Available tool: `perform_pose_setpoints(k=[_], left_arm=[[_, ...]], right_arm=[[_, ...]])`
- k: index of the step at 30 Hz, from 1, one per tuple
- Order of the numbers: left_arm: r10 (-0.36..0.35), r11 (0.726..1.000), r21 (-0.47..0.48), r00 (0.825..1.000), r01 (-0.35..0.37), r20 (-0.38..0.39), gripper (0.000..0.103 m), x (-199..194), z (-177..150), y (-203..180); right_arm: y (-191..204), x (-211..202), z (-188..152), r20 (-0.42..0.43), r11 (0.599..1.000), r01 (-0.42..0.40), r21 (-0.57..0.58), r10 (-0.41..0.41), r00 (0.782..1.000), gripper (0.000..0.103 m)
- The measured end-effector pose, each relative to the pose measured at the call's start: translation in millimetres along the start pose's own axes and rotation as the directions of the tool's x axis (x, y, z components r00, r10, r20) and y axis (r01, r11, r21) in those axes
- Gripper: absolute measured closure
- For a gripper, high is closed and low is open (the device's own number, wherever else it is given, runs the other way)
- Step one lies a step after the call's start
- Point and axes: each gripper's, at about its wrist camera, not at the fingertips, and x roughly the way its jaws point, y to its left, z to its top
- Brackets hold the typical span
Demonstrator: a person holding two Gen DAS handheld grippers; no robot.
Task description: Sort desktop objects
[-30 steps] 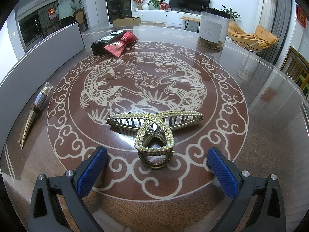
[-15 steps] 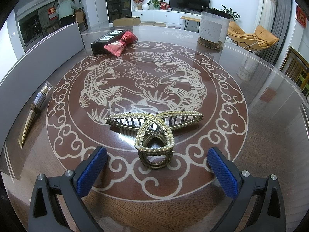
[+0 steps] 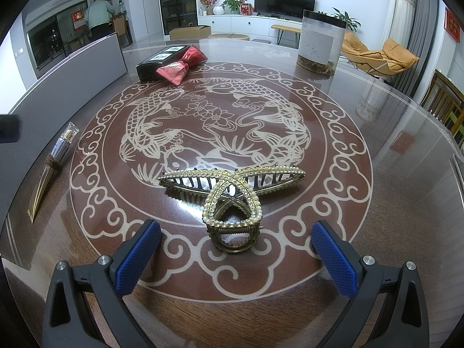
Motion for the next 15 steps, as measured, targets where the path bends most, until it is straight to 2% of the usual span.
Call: perform_pose_setpoints(k=[2, 4, 5, 7, 9, 10, 13, 15], left_arm=[[0.069, 0.997, 0.042, 0.997, -0.067, -0.044, 0.000, 14, 2, -5], [0.103, 0.994, 0.045, 0.995, -0.102, -0.015, 0.000, 14, 5, -5], [0.124, 0.992, 0.014, 0.992, -0.124, 0.010, 0.000, 13, 4, -1], [0.122, 0.992, -0.013, 0.992, -0.122, -0.007, 0.000, 20, 0, 8], [0.102, 0.994, -0.035, 0.992, -0.105, -0.069, 0.000, 33, -4, 14], [0.089, 0.995, -0.030, 0.992, -0.092, -0.087, 0.000, 37, -6, 14], [0.112, 0.994, 0.019, 0.989, -0.110, -0.098, 0.000, 44, -11, 5], [0.104, 0.995, 0.012, 0.984, -0.103, -0.148, 0.000, 57, -15, 5]], right_arm=[[0, 0, 0, 0.000, 1.000, 0.000, 0.000, 0.000, 1.000, 0.000], [0, 0, 0, 0.000, 1.000, 0.000, 0.000, 0.000, 1.000, 0.000], [0, 0, 0, 0.000, 1.000, 0.000, 0.000, 0.000, 1.000, 0.000], [0, 0, 0, 0.000, 1.000, 0.000, 0.000, 0.000, 1.000, 0.000], [0, 0, 0, 0.000, 1.000, 0.000, 0.000, 0.000, 1.000, 0.000], [0, 0, 0, 0.000, 1.000, 0.000, 0.000, 0.000, 1.000, 0.000], [0, 0, 0, 0.000, 1.000, 0.000, 0.000, 0.000, 1.000, 0.000], [0, 0, 0, 0.000, 1.000, 0.000, 0.000, 0.000, 1.000, 0.000]])
